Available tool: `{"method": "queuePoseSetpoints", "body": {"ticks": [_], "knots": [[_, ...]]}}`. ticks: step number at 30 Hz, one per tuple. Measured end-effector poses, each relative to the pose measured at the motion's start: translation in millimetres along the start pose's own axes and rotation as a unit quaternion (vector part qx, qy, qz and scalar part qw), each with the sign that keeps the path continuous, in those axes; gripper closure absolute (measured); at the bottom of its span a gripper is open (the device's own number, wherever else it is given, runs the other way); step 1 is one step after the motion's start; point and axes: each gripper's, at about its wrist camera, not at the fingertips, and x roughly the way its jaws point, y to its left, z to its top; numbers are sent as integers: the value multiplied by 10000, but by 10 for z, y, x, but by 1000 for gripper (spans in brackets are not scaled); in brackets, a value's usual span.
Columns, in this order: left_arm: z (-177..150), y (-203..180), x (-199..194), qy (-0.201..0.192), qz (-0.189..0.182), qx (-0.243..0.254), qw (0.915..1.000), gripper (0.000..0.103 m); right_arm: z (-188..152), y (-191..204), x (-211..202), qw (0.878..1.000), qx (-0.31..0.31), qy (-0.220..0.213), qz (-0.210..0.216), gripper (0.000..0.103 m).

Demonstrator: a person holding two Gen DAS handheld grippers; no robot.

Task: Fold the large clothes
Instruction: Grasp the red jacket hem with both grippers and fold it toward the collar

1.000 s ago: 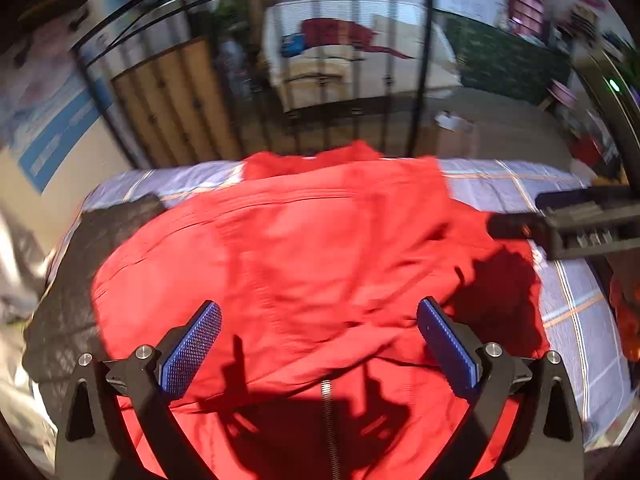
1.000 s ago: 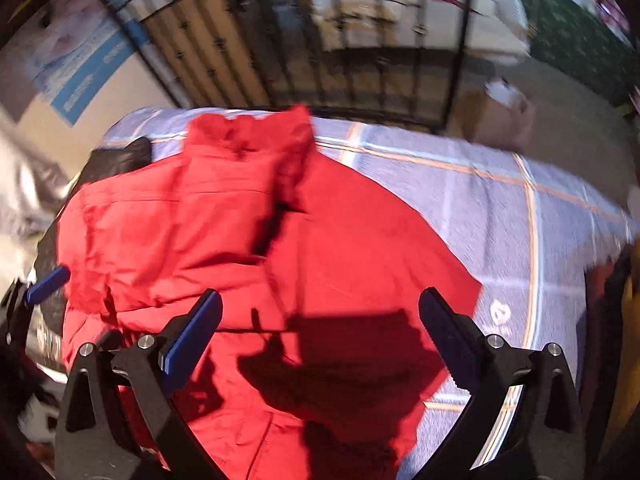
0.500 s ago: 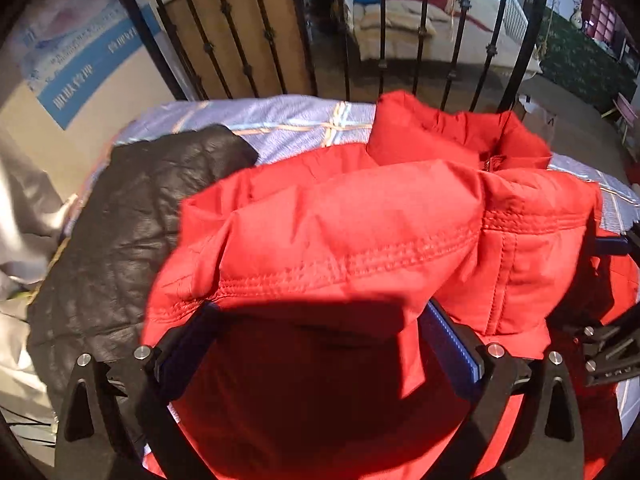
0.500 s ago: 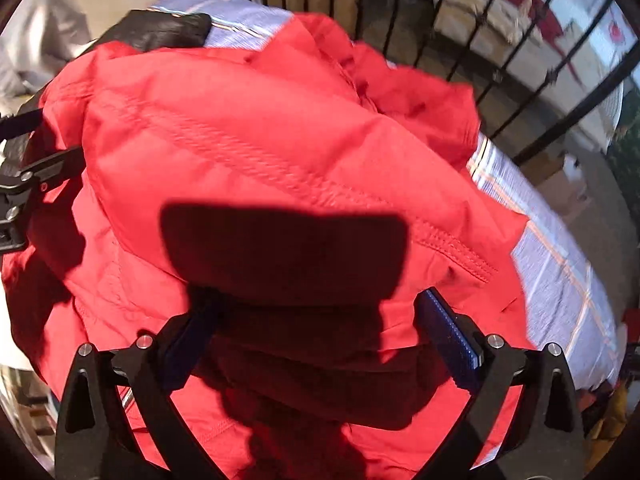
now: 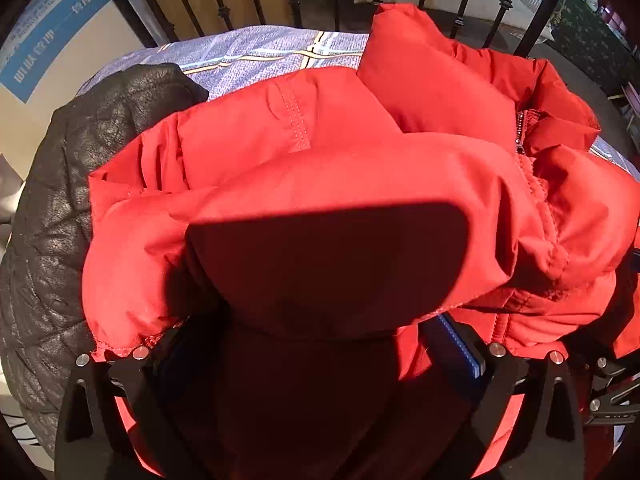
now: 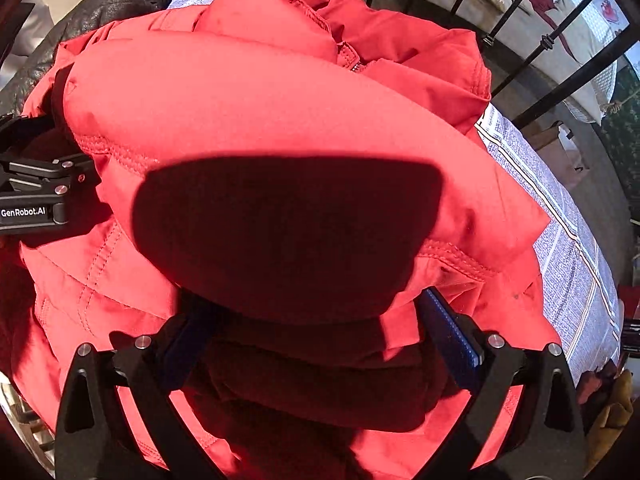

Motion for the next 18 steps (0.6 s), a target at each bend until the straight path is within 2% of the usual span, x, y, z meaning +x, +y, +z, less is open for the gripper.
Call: {"method": "queuePoseSetpoints", "body": {"ticks": [3,8,12,15,18], "knots": [[-79,12,-167,-80,20,-82,9999,6,-91,-23,-190,9996,229,-127,97,6],[-392,146,-751,-683,-74,-32,9976,6,-515,-215,-618,9945,686,-651,447,6],[-673,451,-1154,-989,130,-55,9950,6,-942,-484,-734,9909,1082,-592,545,6],[-810,776,-1313,-996,191,-277,9945,6,-1308,-777,-728,9846,1593,-426,580,6],[-1082,1078,-1350,-735,285,-459,9958,6,-1652,-956,-731,9736,2146,-234,743,6]]}}
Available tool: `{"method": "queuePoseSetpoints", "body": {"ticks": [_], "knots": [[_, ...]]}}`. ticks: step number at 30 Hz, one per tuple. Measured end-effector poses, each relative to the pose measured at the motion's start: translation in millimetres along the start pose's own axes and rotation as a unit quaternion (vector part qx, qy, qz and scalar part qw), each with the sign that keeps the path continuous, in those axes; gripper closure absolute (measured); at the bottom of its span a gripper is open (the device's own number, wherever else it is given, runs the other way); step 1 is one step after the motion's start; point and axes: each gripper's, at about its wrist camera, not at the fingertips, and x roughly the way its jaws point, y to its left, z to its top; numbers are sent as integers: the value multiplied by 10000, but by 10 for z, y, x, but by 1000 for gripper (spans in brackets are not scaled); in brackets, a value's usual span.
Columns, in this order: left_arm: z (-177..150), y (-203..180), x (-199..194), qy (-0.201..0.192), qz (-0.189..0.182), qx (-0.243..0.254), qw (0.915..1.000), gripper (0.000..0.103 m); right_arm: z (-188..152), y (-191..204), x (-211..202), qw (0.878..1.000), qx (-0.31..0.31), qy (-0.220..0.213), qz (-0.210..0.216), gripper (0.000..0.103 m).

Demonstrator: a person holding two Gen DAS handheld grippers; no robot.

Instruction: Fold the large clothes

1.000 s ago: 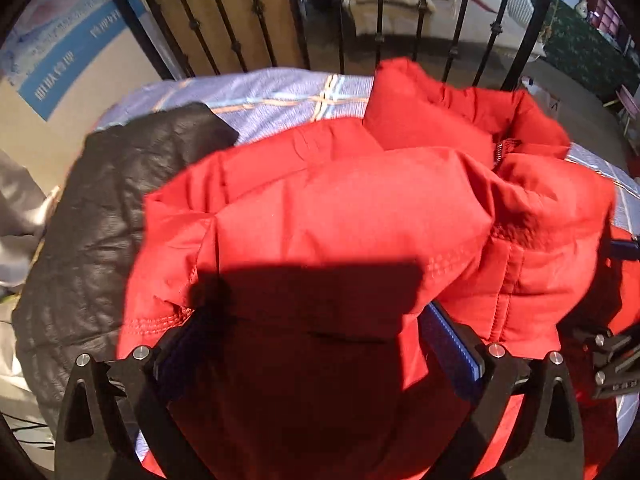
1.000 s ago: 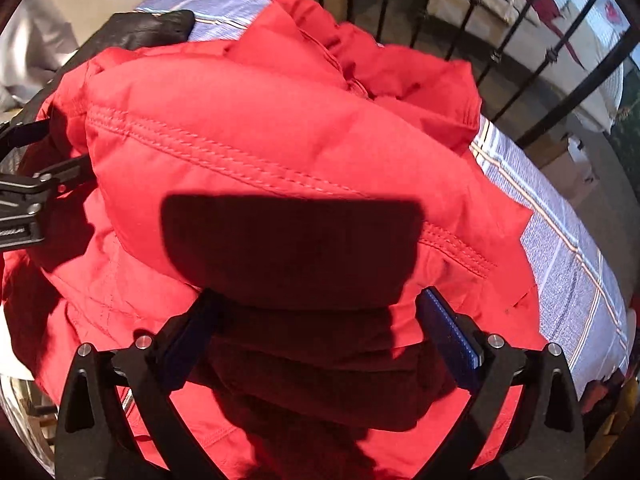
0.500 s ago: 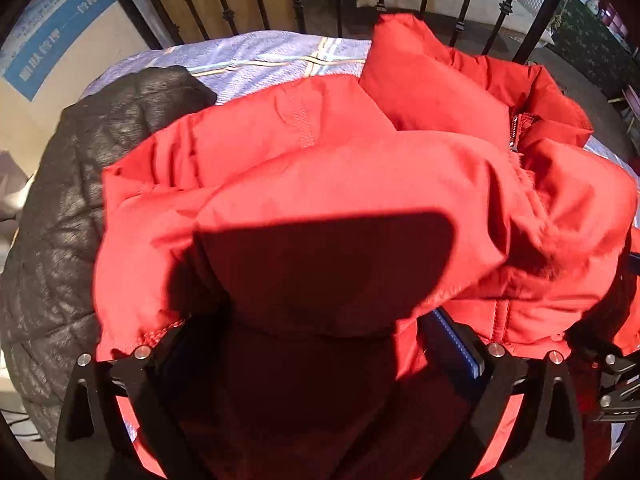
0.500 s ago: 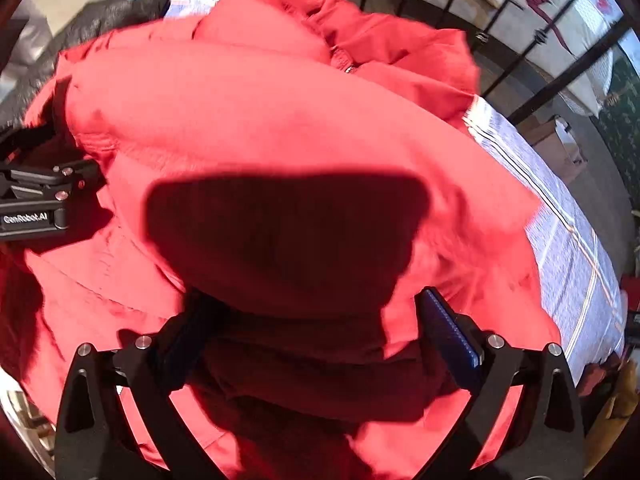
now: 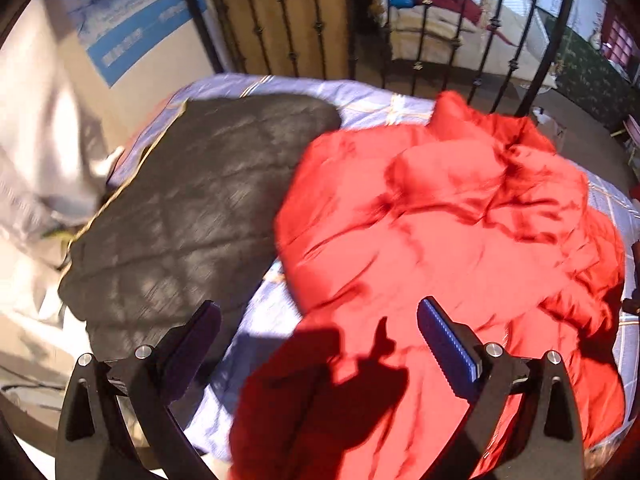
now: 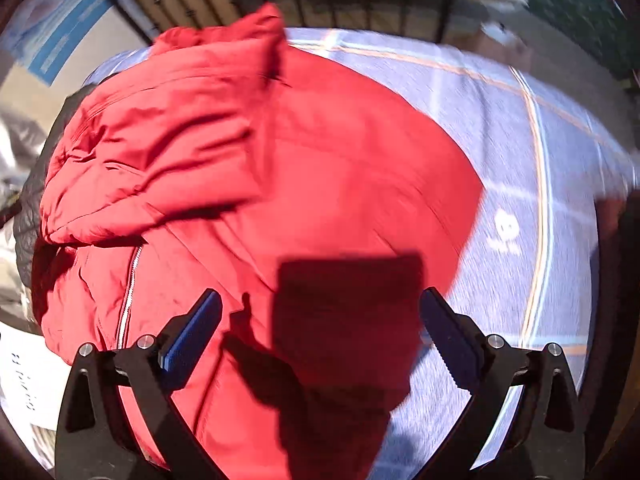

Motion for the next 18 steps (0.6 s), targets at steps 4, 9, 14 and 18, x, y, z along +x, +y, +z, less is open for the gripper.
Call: {"method": "queuePoseSetpoints", "body": {"ticks": [4,9,14,18], "knots": [[-364,339,38,346,-2,-211,9992,6,-262,-308,4,9965,586,434,407,6],[-834,569,220,869,-56,-387,9955,6,-636,-453,84,9860,899,965,1024,6],[-1119,645,406,1055,-61,-398,9936,6,-999,-500,226,9725,1220,1474,1331,6],[-1219,749,594,1303,-592,-932,9853,11,-1177,-431,280,9627,1232,1764,1642,8]]}}
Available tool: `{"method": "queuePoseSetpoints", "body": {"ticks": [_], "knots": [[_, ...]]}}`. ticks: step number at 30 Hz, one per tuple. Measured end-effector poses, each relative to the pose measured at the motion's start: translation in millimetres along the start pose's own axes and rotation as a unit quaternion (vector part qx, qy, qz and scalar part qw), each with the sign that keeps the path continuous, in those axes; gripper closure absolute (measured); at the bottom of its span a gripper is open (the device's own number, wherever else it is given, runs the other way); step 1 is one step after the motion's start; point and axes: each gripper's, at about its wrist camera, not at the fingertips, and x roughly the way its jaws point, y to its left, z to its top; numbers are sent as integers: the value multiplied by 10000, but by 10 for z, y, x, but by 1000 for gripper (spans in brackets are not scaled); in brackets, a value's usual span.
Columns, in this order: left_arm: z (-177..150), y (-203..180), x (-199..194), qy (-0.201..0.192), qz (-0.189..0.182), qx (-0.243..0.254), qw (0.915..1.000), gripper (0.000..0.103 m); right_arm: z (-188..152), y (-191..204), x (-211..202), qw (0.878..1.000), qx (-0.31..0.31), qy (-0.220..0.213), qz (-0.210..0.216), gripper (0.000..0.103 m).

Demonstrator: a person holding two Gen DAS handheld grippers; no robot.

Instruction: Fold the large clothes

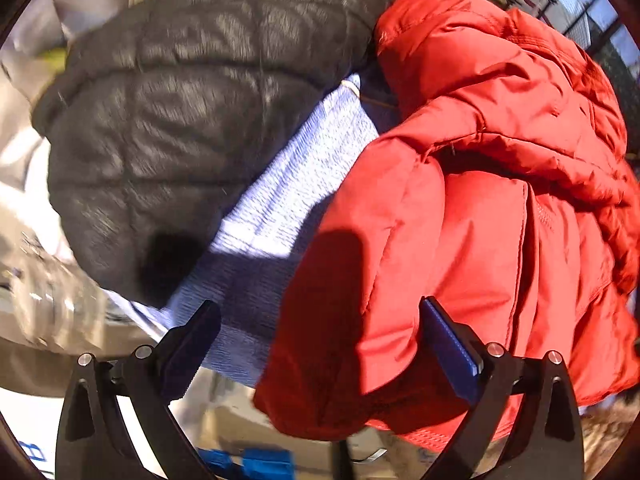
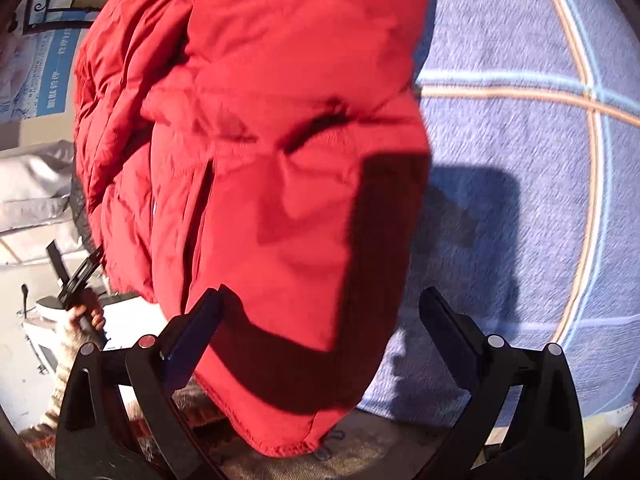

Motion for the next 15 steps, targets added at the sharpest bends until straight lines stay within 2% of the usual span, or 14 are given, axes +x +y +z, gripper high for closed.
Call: {"method": "queuePoseSetpoints", "body": {"ticks": [1,2,5,7,8,9,10,12,15], "knots": [[-9,-14,17,56,-172,-44,9998,21,-50,12,36,9999,-12,81,63,13],[-24,-59,12,57,-245,19,9997,25,-95,35,66,9998,-33,160,133,16],[-87,-204,-29,-14,-201,238,9995,46,-225,94,121,9994,-104,240,213,30],[-128,-235,-54,-13,-276,208,9994,66,-250,116,165,9992,-84,279,265,50],[-142,-243,-85,-33,-311,195,9993,72,-259,108,155,9991,-59,256,331,56],[-155,-257,-128,-46,-355,211,9991,82,-251,76,118,9990,-50,217,384,72],[-169,-280,-193,-76,-383,273,9989,89,-237,77,63,9987,-54,122,483,80],[-214,-330,-368,-168,-415,512,9977,94,-242,139,-79,9980,-166,-74,603,87],[-337,-427,-613,-217,-549,920,9940,95,-274,211,-323,9969,-399,-306,604,89]]}}
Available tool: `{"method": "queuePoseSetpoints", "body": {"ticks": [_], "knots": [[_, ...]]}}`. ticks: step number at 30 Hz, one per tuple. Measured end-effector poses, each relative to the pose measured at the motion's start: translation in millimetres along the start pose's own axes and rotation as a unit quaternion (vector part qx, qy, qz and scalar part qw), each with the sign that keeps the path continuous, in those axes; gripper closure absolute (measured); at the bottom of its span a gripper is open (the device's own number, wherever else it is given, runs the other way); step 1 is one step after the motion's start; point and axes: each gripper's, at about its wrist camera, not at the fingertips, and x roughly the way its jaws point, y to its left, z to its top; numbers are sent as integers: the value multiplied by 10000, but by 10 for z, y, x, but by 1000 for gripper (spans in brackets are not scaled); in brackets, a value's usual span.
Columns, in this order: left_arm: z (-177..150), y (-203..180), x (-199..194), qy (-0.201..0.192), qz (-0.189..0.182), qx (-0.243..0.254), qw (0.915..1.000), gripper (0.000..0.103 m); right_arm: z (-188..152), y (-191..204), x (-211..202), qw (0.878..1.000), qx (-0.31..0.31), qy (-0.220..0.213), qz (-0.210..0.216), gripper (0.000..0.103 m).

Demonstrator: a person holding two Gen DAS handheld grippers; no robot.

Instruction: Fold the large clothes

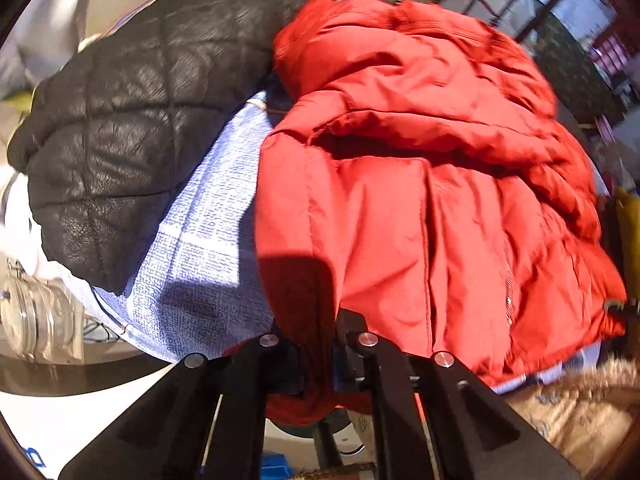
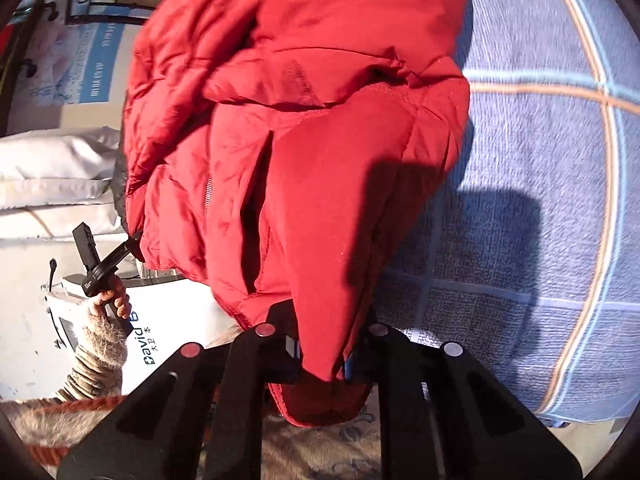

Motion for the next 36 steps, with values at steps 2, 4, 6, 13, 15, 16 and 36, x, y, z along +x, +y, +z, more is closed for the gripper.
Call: {"method": "queuePoseSetpoints", "body": {"ticks": [2,4,6,13,15,16,36], "knots": [[-100,-54,-110,77,-110,171,9998,96,-47,18,-166,9999,-101,-75,-75,90],[-262,-133,-129,231,-211,202,9993,96,-78,-26,-237,9999,-20,-103,-116,90],[-394,-139,-51,365,-219,130,9990,96,-109,-153,-254,9997,160,-68,-172,90],[-237,-75,90,385,-168,-426,9982,96,-29,-191,-87,9994,260,0,-234,90],[-141,-105,-125,175,-370,-489,9980,96,62,-115,-143,9997,215,-74,-87,90],[-73,-97,-242,33,-497,-512,9974,96,146,-37,-194,9998,129,-148,-11,90],[2327,-242,-466,-1022,-296,-1194,9871,95,1988,92,-1277,9655,1316,-1610,1567,90]]}}
